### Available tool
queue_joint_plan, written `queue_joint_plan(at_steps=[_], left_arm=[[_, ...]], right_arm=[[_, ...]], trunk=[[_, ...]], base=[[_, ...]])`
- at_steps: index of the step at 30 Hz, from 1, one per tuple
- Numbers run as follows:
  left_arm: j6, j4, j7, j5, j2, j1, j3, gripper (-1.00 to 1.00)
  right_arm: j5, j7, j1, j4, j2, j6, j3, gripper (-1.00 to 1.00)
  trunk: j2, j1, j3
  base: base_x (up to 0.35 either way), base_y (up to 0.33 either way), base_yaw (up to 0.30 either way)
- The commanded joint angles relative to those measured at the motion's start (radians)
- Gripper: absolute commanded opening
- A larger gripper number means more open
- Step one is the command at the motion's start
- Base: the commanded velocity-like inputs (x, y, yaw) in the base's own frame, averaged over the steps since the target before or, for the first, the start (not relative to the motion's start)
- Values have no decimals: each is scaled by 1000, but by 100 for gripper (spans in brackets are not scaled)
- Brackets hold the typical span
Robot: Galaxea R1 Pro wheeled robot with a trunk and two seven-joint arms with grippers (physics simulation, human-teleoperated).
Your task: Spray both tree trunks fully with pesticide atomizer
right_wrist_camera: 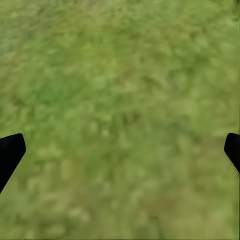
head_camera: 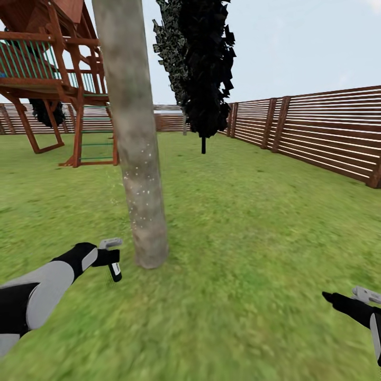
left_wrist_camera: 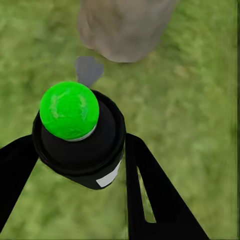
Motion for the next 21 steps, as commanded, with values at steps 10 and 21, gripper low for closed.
queue_joint_plan(at_steps=[10,21], left_arm=[[7,-1,1,3,-5,-1,7,-100],[7,0,1,2,-23,-1,7,-100]], right_arm=[[10,6,-1,-1,1,3,-2,100],[10,7,-1,-1,2,3,-2,100]], trunk=[[0,0,-1],[0,0,-1]], base=[[64,-315,199],[0,-330,132]])
